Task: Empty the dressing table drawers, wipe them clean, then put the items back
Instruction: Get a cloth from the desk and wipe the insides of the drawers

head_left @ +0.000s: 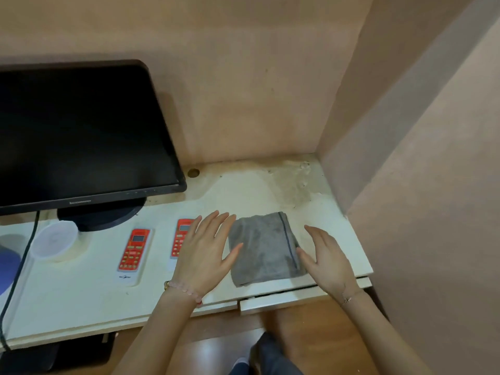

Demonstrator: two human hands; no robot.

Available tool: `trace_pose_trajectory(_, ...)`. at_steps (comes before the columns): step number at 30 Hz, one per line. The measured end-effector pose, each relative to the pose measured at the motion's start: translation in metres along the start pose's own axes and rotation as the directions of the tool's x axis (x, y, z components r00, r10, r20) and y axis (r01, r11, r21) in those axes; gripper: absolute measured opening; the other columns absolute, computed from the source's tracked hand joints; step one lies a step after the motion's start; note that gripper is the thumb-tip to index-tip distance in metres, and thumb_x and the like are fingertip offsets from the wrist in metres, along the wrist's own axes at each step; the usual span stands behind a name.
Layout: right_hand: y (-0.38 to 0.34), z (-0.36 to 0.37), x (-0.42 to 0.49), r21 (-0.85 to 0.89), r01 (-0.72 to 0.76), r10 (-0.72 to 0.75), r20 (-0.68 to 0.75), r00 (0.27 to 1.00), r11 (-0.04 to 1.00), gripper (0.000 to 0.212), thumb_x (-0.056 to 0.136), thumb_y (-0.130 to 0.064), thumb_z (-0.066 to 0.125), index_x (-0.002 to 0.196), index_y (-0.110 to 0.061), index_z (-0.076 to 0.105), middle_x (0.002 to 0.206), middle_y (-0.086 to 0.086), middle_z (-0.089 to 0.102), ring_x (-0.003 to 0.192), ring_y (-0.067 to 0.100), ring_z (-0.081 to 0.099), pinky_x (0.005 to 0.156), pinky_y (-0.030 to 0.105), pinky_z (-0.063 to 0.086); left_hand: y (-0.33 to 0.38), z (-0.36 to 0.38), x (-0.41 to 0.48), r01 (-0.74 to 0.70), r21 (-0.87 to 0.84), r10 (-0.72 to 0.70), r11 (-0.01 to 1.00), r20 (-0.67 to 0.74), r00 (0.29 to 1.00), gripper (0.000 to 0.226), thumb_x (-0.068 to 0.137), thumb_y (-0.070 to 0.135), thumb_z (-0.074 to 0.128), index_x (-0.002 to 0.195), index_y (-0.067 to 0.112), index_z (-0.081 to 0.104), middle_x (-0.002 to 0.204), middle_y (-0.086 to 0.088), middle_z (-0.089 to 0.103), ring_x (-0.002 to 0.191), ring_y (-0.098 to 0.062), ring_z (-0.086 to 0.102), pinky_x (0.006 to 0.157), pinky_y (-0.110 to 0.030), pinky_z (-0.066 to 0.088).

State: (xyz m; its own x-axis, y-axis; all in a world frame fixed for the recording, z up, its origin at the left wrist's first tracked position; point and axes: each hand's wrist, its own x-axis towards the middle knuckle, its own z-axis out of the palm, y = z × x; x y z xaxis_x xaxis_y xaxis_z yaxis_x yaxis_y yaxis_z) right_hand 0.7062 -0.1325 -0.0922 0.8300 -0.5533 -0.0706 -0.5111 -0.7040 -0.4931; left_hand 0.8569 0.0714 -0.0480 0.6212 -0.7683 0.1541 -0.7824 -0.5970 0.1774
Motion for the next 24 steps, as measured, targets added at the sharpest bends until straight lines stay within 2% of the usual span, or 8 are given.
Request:
trace_pose_trajectory(4,0.016,0.02,0.029,0.062,-0.142,0.134,0.116,0.984,0.988,0.06,0.092,-0.042,0.049,0.142,-0.012,0.033,0.143,0.006,0.042,0.129,0.023,0.038,0.108,0.03,0.028,0.001,0.01,0.017,0.044,-0.001,-0.044,0.999,0.038,0.998,0.064,0.095,0.053,0.018,0.121,0.012,0.06,0.121,-0.005,0.063,0.116,-0.026,0.057,0.099,-0.047,0.041)
trace_pose_trajectory(7,0.019,0.033,0.041,0.074,-0.217,0.205,0.152,0.967,0.973,0.058,0.09,-0.042,0.051,0.139,-0.012,0.038,0.136,0.007,0.047,0.122,0.023,0.044,0.104,0.031,0.035,0.001,0.014,0.024,0.061,-0.02,-0.06,0.998,0.031,0.998,0.066,0.096,0.053,0.017,0.121,0.01,0.06,0.121,-0.007,0.063,0.117,-0.027,0.056,0.1,-0.049,0.042)
trace_pose_trajectory(9,0.018,0.039,0.047,0.122,-0.284,0.263,0.16,0.951,0.951,0.054,0.088,-0.043,0.055,0.131,-0.011,0.046,0.128,0.007,0.052,0.113,0.022,0.051,0.098,0.031,0.042,0.001,0.016,0.027,0.06,-0.021,-0.059,0.998,0.024,0.998,0.064,0.096,0.053,0.019,0.122,0.01,0.059,0.122,-0.008,0.062,0.118,-0.027,0.056,0.1,-0.049,0.042)
trace_pose_trajectory(12,0.016,0.046,0.054,0.222,-0.376,0.333,0.206,0.92,0.9,0.049,0.082,-0.042,0.063,0.119,-0.012,0.051,0.105,0.005,0.062,0.092,0.019,0.059,0.082,0.031,0.049,0.002,0.017,0.029,0.082,0.004,-0.082,0.997,0.051,0.995,0.064,0.095,0.054,0.018,0.123,0.012,0.058,0.123,-0.006,0.062,0.118,-0.026,0.055,0.1,-0.048,0.04)
trace_pose_trajectory(15,0.011,0.05,0.06,0.281,-0.415,0.342,0.274,0.899,0.866,0.033,0.08,-0.039,0.064,0.101,-0.015,0.056,0.093,0.002,0.064,0.082,0.017,0.061,0.068,0.027,0.047,0.003,0.018,0.03,0.096,0.009,-0.097,0.995,0.071,0.993,0.064,0.095,0.053,0.017,0.122,0.013,0.058,0.123,-0.005,0.062,0.118,-0.025,0.055,0.1,-0.048,0.04)
trace_pose_trajectory(18,0.007,0.048,0.062,0.372,-0.445,0.338,0.32,0.885,0.815,0.016,0.08,-0.029,0.066,0.078,-0.014,0.061,0.079,0.003,0.067,0.072,0.017,0.062,0.065,0.031,0.05,0.002,0.018,0.03,0.096,0.018,-0.097,0.995,0.069,0.993,0.06,0.094,0.052,0.022,0.123,0.013,0.058,0.123,-0.005,0.062,0.118,-0.025,0.056,0.1,-0.049,0.039)
trace_pose_trajectory(20,0.005,0.046,0.063,0.432,-0.462,0.336,0.337,0.879,0.775,0.015,0.079,-0.024,0.068,0.074,-0.01,0.063,0.075,0.004,0.067,0.069,0.018,0.063,0.062,0.029,0.05,0.001,0.018,0.029,0.099,0.014,-0.1,0.995,0.057,0.993,0.057,0.092,0.051,0.029,0.122,0.012,0.058,0.123,-0.006,0.062,0.118,-0.025,0.055,0.1,-0.049,0.039)
trace_pose_trajectory(24,-0.002,0.039,0.061,0.568,-0.475,0.321,0.355,0.878,0.672,0.015,0.081,-0.014,0.068,0.07,-0.01,0.058,0.07,0.002,0.062,0.063,0.013,0.059,0.049,0.014,0.046,-0.001,0.018,0.026,0.108,0.018,-0.109,0.994,0.043,0.993,0.057,0.092,0.051,0.03,0.123,0.013,0.058,0.123,-0.005,0.062,0.118,-0.026,0.055,0.1,-0.049,0.04)
